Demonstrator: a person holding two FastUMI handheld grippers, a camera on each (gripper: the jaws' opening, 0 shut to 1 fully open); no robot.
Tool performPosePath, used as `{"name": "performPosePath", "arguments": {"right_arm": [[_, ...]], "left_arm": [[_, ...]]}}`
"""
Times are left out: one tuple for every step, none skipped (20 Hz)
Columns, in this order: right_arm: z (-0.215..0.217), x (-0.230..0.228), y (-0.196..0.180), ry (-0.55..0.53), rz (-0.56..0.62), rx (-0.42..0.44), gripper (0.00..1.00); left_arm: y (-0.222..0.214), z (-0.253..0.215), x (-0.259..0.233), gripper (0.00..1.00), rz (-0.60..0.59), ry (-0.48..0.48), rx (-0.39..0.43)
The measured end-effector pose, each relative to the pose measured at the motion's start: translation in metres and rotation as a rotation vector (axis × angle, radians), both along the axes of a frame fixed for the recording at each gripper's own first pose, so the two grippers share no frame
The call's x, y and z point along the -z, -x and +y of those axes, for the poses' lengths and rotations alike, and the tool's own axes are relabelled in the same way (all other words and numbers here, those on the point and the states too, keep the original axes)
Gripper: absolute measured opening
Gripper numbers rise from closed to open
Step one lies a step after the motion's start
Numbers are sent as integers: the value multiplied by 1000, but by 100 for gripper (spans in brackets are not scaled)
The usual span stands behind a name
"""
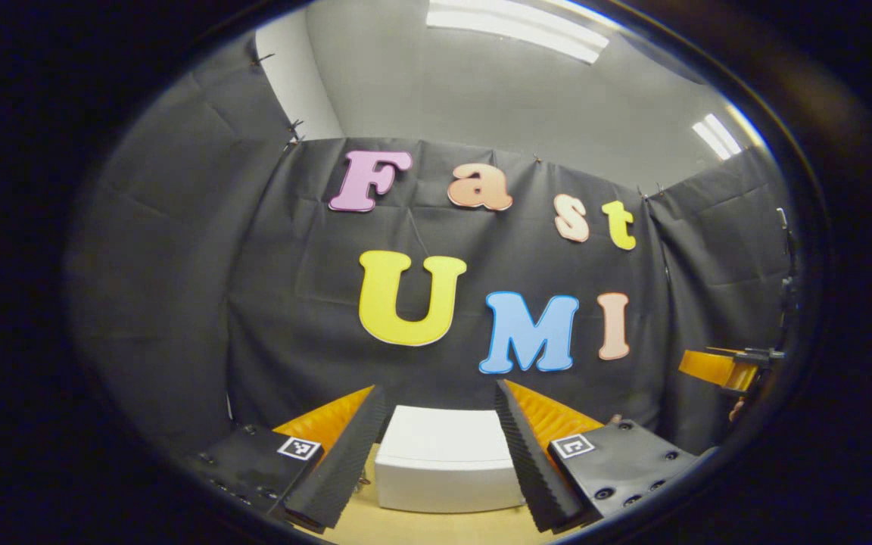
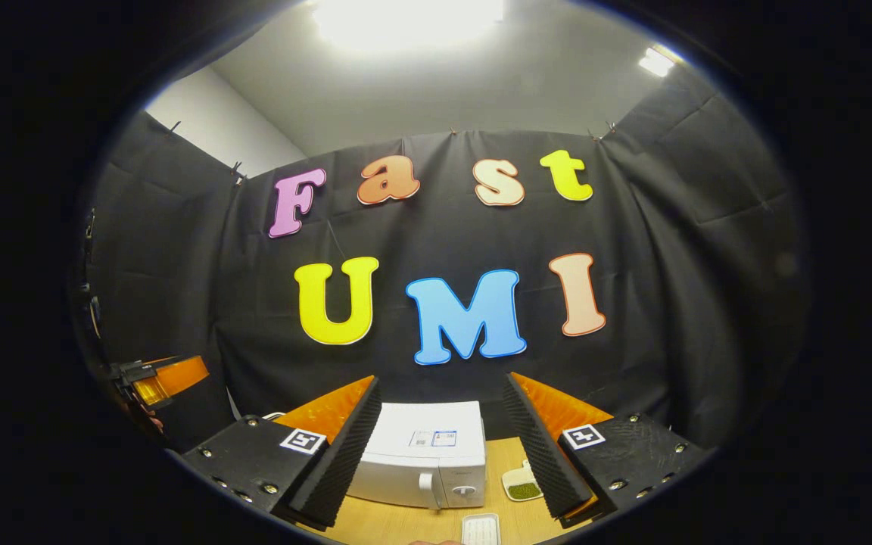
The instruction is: Open the microwave oven with the left hand, put the food in, and close the microwave oven.
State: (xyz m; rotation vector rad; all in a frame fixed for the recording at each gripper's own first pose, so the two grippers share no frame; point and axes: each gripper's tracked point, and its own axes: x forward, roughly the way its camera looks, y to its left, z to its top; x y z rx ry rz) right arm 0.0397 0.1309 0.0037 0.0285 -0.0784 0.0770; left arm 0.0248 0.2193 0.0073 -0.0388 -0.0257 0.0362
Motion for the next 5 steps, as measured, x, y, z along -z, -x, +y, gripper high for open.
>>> {"name": "performPosePath", "arguments": {"right_arm": [[3,1,2,3,-1,9,98],[5,2,4,4,1,13,98],[9,3,7,2,3,15,98],[10,2,10,-3,6,21,98],[11,1,12,-11,7,24,98]], "left_arm": [[4,5,-1,95,1,-3,5],[5,10,-1,95,1,-6,11],[7,14,0,95,5,-10,16],[11,17,3,95,12,-14,23],[14,20,5,95,17,-15,28]]}}
